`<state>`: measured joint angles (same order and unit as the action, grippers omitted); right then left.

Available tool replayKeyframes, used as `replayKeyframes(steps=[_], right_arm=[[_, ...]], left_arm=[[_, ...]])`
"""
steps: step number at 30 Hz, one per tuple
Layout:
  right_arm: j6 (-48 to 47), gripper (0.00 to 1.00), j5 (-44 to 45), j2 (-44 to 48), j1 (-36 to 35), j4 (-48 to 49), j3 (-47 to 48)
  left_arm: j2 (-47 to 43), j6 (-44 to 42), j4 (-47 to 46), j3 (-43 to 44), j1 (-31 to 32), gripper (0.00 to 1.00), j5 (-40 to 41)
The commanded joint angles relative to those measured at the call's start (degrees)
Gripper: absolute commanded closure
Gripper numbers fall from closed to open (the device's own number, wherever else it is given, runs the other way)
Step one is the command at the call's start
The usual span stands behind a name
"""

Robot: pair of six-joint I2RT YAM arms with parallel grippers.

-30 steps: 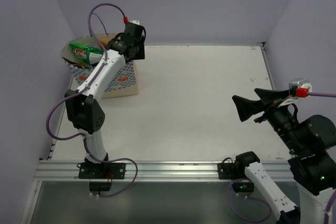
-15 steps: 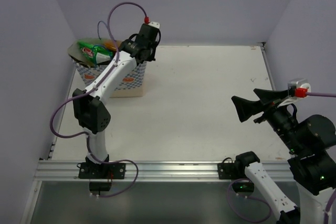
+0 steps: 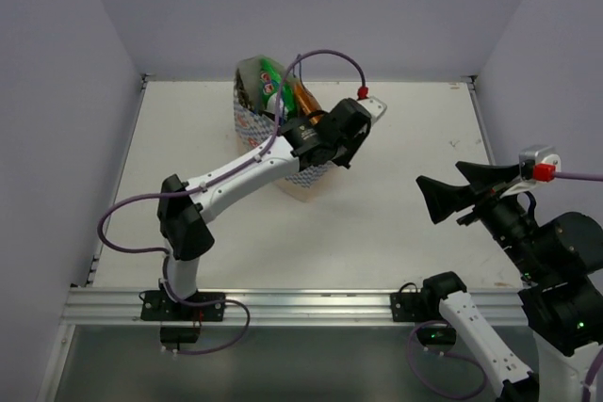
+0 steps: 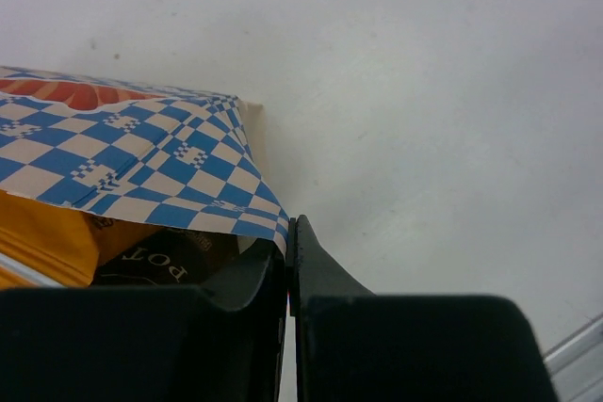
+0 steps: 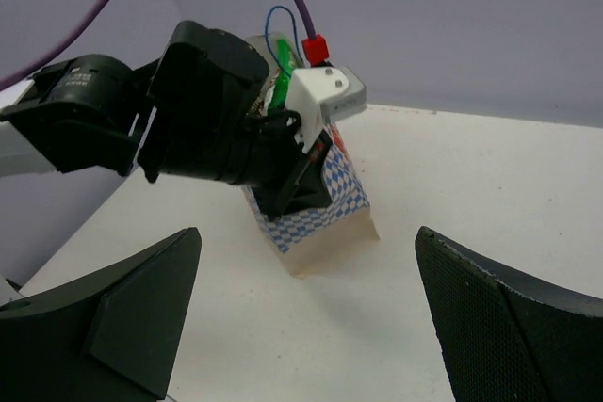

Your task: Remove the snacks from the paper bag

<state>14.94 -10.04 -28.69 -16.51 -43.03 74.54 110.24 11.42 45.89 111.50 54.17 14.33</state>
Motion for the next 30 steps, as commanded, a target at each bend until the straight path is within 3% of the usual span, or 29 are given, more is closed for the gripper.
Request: replayKeyframes(steps=[1,7,10,13,17,21,24,30], right_arm=[[-0.7,0.01,-0.68,0.21,-0.27,0.31,0.25],[-0.61,0.01,-0.15,0.04,-0.27,0.22,0.08],[-0.61,0.01,-0.24,-0.4,-0.27,0.83,0.08],[-0.61,0.01,-0.24,-1.37,-0.27,1.36,0.16],[-0.53,0.01,-0.76,-3.13,-0.27,1.98,1.22],[-0.17,0.01,-2.08,-4.88,-0.27,2.33,2.53],[0.09,0.01,-3.14,-6.64,-0.27,1.89,3.94],[0.44,0.01,-2.88,-10.24,-0.27,-0.92,6.75]], left_arm=[[-3.0,2.99,1.57,-1.99,5.85,0.94,-3.6],[-10.29,7.65,1.13,-9.63,10.42,0.92,-4.57],[-13.81,8.62,0.87,-12.53,10.69,0.86,-4.31],[-15.31,8.09,0.61,-12.72,10.69,0.62,-2.29],[-13.91,6.77,1.92,-6.41,10.6,0.31,0.17],[-12.59,7.21,2.72,0.63,10.08,0.11,2.11],[-13.46,8.17,0.7,4.15,9.46,0.05,3.51],[-17.86,10.54,-4.32,4.25,6.48,0.04,10.36]])
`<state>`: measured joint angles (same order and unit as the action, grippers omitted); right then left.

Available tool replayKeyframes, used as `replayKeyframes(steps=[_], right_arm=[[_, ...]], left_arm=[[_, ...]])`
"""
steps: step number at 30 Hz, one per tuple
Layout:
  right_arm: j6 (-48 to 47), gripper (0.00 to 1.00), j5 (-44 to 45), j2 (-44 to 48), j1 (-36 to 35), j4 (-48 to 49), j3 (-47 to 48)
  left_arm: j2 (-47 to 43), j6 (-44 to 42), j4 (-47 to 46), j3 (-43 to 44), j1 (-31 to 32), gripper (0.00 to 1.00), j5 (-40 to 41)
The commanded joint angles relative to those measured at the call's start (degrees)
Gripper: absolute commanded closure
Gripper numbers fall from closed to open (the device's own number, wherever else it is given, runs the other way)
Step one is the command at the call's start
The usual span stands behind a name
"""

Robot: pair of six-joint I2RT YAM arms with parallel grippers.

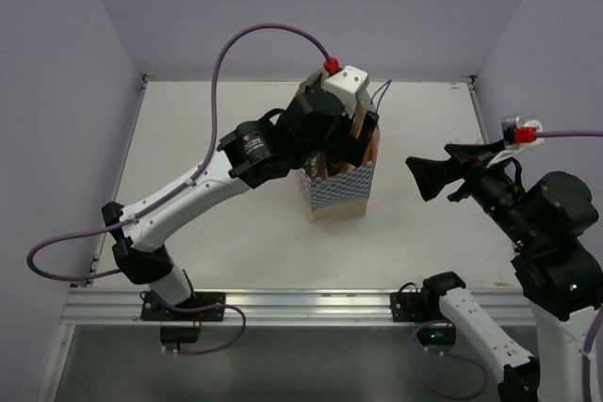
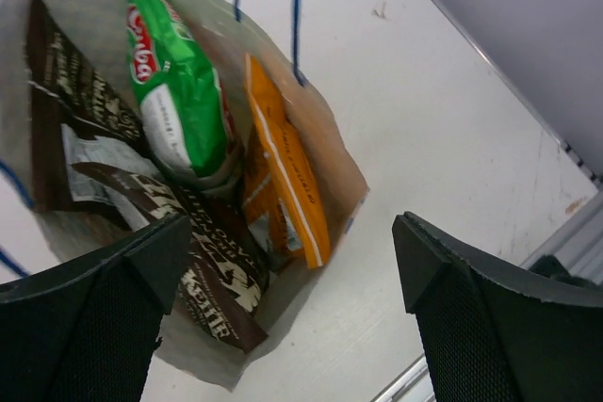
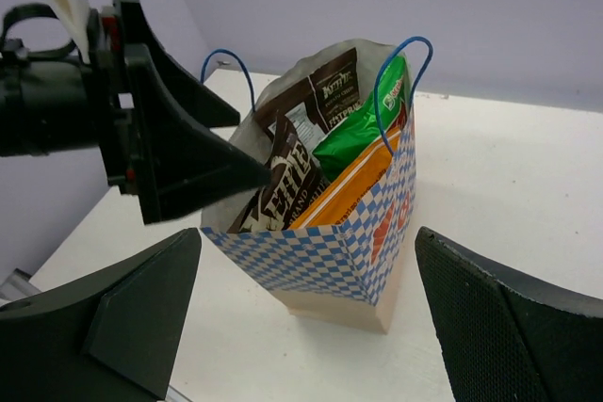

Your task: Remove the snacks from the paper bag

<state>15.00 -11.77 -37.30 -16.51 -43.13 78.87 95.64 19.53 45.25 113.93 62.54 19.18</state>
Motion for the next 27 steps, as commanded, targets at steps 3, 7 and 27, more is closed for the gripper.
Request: replayKeyframes(steps=[3,7,27], right_arm=[[1.6,0.01,0.08,-1.99,-0.27,-1.16,1.99],[3.19,0.01,2.44,-4.09,-0.27,-3.35,1.9],[3.98,0.01,2.81,-9.46,-0.27,-4.77,-3.2]], left_arm=[[-4.14,4.28,-2.02,0.77,-4.09,0.06,7.98],[-6.86,7.18,-1.39,-4.66,-7.52,0.09,7.2],[-10.29,13.95,-1.84,-17.69,-13.85,0.14,10.09]])
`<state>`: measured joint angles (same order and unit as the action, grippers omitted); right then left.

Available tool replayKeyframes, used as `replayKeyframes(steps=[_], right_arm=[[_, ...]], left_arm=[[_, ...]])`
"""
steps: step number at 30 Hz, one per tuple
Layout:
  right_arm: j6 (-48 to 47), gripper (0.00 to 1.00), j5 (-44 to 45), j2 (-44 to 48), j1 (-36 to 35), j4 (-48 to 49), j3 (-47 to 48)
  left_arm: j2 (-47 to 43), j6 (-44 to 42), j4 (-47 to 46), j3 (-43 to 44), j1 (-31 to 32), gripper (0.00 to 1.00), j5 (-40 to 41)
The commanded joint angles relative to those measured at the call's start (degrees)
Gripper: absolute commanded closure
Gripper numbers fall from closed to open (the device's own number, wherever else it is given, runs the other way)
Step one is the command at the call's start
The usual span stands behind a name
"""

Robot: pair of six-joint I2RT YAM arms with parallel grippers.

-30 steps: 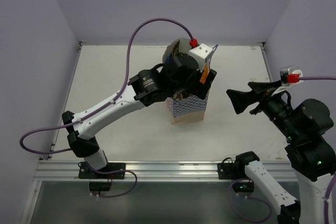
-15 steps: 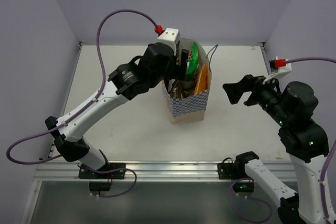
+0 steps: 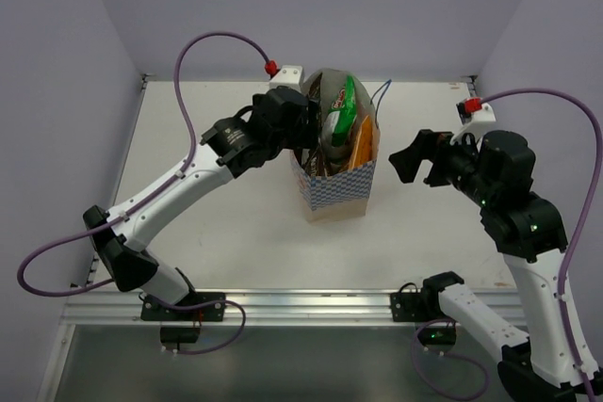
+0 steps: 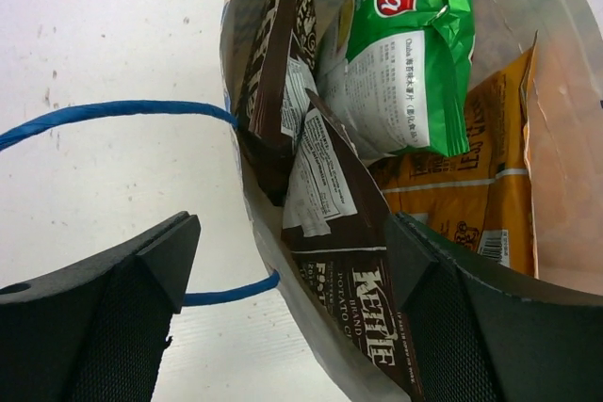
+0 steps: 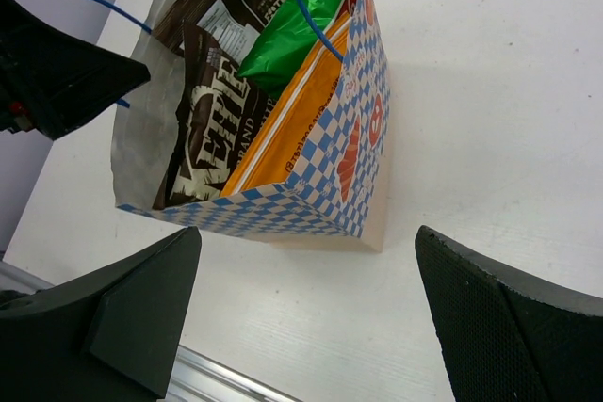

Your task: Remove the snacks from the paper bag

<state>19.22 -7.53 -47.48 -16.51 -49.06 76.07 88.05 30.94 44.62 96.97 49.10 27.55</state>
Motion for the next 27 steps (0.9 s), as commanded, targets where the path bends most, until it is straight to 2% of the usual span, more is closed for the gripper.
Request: replayKeyframes(steps=[1,3,9,12,16,18,20,21,24,27], right_arm=[[-0.33,0.01,-1.7,0.81,-0.27,1.33,-0.66],[-0.68,0.01,-2.4,1.34,-0.27,1.94,-1.45],[-1.64,0.01,-4.33,1.52,-0.27,3.09,-3.12],[-1.82,0.01,-5.21,1.52,-0.27,3.53,-3.3],[-1.82,0.01,-6.0,1.52,-0.27,3.62,-2.86],[-1.82,0.01,-6.01,1.52,-0.27,3.53,-2.77],[-1.91,0.01,-5.92,1.69,-0.27,3.53,-2.6],[-1.91,0.01,-5.92,1.69,-0.27,3.44,-2.51],[-2.17,0.01,-5.83,1.69,-0.19,3.44,-2.42],[-2.17,0.01,-6.09,1.52,-0.27,3.7,-2.33]], left_arm=[[-2.97,2.72,-1.29,-0.64,-0.41,0.13,0.24],[-4.89,3.07,-3.04,-1.43,-0.41,0.1,-3.7],[-9.82,-1.57,-18.65,-3.35,-0.15,0.09,-17.32],[-10.62,-3.6,-23.42,-4.24,-0.15,0.08,-21.73],[-10.88,-4.13,-24.23,-3.45,-0.06,0.08,-24.91],[-12.9,-3.08,-24.14,-4.94,-0.06,0.08,-24.13],[-15.0,0.77,-21.7,-6.43,-0.06,0.08,-18.26],[-16.84,2.18,-17.59,-7.4,-0.06,0.09,-12.06],[-19.57,7.46,-9.76,-10.38,-0.06,0.1,-1.85],[-20.64,10.01,-6.84,-13.46,-0.15,0.11,-0.74]])
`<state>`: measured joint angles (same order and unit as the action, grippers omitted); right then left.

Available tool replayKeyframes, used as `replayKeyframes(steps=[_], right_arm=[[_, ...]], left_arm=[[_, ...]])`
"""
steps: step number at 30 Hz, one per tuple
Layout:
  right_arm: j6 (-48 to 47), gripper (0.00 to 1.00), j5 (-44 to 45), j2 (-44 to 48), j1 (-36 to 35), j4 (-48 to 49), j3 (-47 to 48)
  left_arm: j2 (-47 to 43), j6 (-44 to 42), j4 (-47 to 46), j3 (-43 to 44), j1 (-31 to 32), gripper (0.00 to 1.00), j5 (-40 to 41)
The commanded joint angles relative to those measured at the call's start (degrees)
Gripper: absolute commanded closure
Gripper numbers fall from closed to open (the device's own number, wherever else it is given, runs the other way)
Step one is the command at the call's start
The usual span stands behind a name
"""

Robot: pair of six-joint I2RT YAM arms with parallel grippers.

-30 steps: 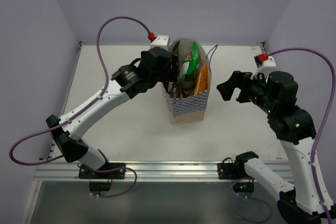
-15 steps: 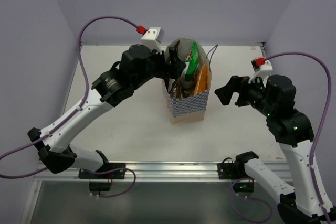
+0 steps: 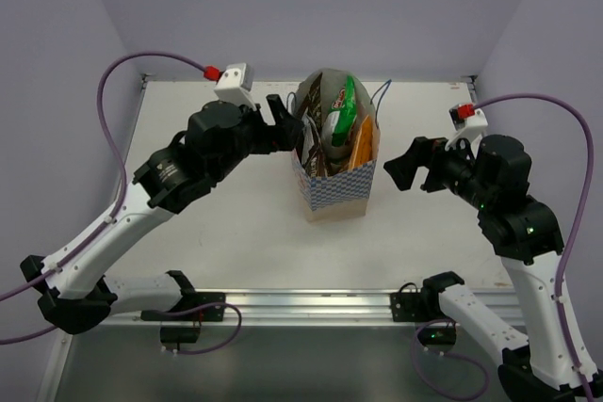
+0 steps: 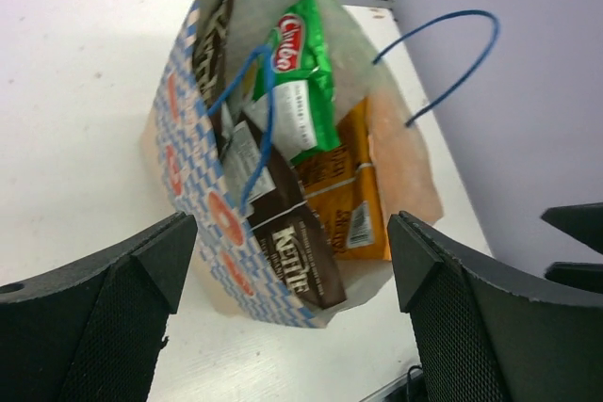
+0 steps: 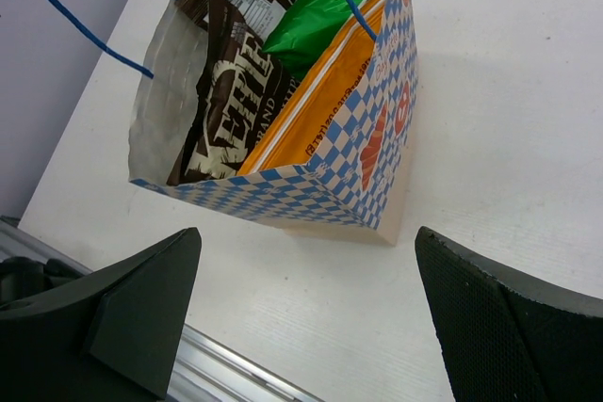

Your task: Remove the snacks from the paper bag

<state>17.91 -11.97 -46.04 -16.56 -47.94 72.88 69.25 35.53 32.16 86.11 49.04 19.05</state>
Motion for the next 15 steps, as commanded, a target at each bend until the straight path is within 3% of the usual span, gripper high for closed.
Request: replayKeyframes(steps=[1,11,15], right_arm=[[-1.04,0.01,-1.74,-0.01,-0.23,2.59,1.12],[-0.95,0.01,-4.12,-2.12,-0.23,2.94,3.14],[-0.6,0.01,-4.64,-2.03,-0.23,2.94,3.32]], left_arm=[[-1.93,5.69,5.54,-3.39,-0.08,0.11,7.24],[6.93,6.05,0.63,-7.18,-0.61,0.15,6.79],[10.1,5.08,-0.78,-6.22,-2.45,0.31,6.97]])
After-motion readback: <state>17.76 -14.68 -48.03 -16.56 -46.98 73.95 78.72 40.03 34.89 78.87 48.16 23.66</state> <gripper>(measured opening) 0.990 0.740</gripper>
